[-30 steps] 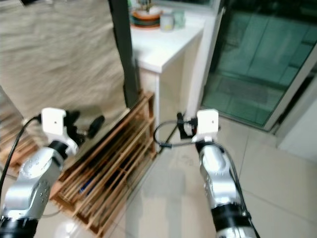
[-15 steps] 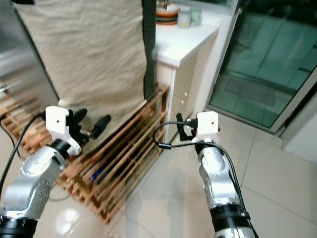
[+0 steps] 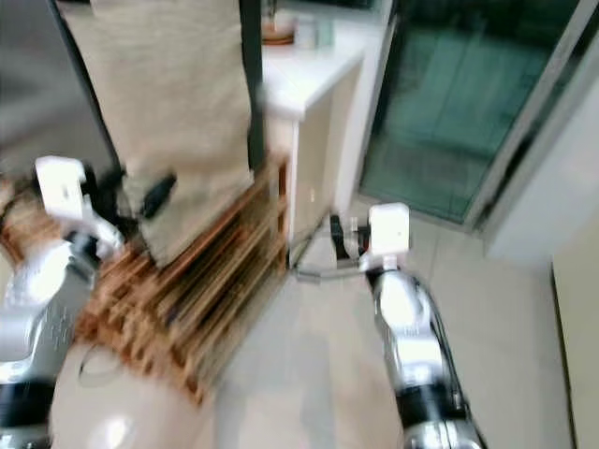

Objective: Restocking fridge

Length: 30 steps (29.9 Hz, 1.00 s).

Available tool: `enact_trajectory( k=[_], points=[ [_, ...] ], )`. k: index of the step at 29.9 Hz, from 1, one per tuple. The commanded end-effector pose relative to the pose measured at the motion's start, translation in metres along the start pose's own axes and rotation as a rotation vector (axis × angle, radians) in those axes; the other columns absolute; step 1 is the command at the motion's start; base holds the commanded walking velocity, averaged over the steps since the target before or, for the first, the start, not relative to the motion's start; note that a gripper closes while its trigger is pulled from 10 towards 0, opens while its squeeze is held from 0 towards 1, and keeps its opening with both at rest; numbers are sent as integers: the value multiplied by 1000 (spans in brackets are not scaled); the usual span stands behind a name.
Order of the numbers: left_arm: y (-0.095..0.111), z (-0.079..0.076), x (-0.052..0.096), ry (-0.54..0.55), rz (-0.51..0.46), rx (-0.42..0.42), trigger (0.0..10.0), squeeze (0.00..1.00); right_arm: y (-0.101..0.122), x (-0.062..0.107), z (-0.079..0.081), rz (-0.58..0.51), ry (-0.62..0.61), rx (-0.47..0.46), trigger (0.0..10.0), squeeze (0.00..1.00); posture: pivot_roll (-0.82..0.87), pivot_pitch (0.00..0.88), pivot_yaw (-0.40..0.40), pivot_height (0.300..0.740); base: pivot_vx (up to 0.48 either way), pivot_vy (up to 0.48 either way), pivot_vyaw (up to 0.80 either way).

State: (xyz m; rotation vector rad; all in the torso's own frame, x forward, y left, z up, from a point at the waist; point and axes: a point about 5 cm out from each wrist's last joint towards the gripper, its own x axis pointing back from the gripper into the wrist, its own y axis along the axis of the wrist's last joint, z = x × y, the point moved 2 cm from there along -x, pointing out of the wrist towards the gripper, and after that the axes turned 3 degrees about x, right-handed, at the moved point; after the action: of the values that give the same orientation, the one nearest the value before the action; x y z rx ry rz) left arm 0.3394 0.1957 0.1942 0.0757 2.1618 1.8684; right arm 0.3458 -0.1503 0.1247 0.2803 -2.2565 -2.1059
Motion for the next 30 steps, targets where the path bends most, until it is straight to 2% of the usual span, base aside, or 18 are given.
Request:
enact_trajectory(
  k=[1, 5, 8, 21, 25, 27, 30],
  points=[
    [-4, 8, -2, 41, 21, -25, 10000, 0, 2, -1, -1, -14, -15, 1, 10000, 0, -75, 0, 35, 740, 0, 0, 0],
    [-15, 11, 3, 39, 50, -23, 10000, 0, 5, 1, 0, -29, -9, -4, 10000, 0, -77, 0, 36, 740, 0, 0, 0],
    [-25, 5, 4, 29, 71, -35, 10000, 0, 5, 3, 2, -32, 6, -9, 10000, 0, -74, 0, 31, 740, 0, 480, 0],
    [-27, -8, 0, -15, 57, -25, 10000, 0, 5, 4, 2, -42, -9, -21, 10000, 0, -79, 0, 38, 740, 0, 480, 0],
    [-27, -16, -3, -47, 56, -77, 10000, 0, 9, 5, -1, -62, -33, -34, 10000, 0, -80, 0, 37, 740, 0, 360, 0],
    [-20, -12, -8, 9, 15, -87, 10000, 0, 17, 5, -11, -114, -125, -83, 10000, 0, -79, 0, 39, 740, 0, 0, 0],
    [-15, -3, -6, 83, -77, -55, 10000, 0, 19, 7, -22, -127, -206, -121, 10000, 0, -80, 0, 39, 740, 0, 0, 0]
  ],
)
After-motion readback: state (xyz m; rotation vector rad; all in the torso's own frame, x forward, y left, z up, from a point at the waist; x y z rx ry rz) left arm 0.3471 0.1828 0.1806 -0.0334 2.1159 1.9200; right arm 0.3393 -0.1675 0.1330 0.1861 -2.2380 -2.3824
